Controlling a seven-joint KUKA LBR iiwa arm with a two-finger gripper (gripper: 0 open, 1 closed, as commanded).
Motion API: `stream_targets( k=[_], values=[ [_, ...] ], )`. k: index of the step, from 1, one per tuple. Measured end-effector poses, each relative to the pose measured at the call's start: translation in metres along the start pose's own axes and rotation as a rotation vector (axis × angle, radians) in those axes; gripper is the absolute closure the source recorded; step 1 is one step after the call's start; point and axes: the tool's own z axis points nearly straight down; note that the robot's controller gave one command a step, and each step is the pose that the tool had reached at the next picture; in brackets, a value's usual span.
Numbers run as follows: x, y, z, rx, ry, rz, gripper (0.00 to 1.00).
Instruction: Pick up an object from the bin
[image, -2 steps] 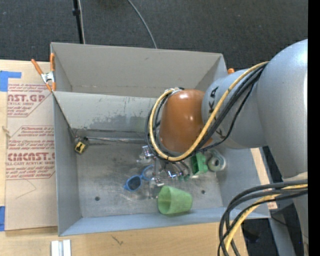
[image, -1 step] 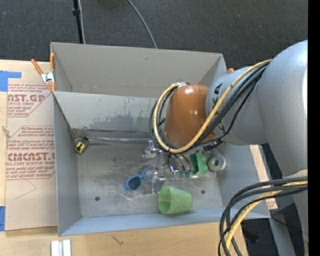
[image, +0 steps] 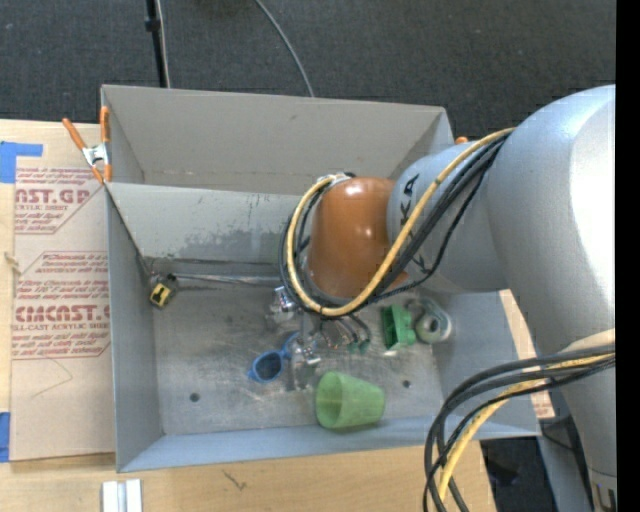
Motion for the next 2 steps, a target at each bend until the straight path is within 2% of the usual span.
stream_targets(
  k=[1,2],
  values=[
    [-0.0014,-0.0008,-0.0015,-0.002,0.005,0.001,0.0],
    [-0.0021,-0.0001,-0.0035,-0.003,0.005,0.0,1.0]
  ],
)
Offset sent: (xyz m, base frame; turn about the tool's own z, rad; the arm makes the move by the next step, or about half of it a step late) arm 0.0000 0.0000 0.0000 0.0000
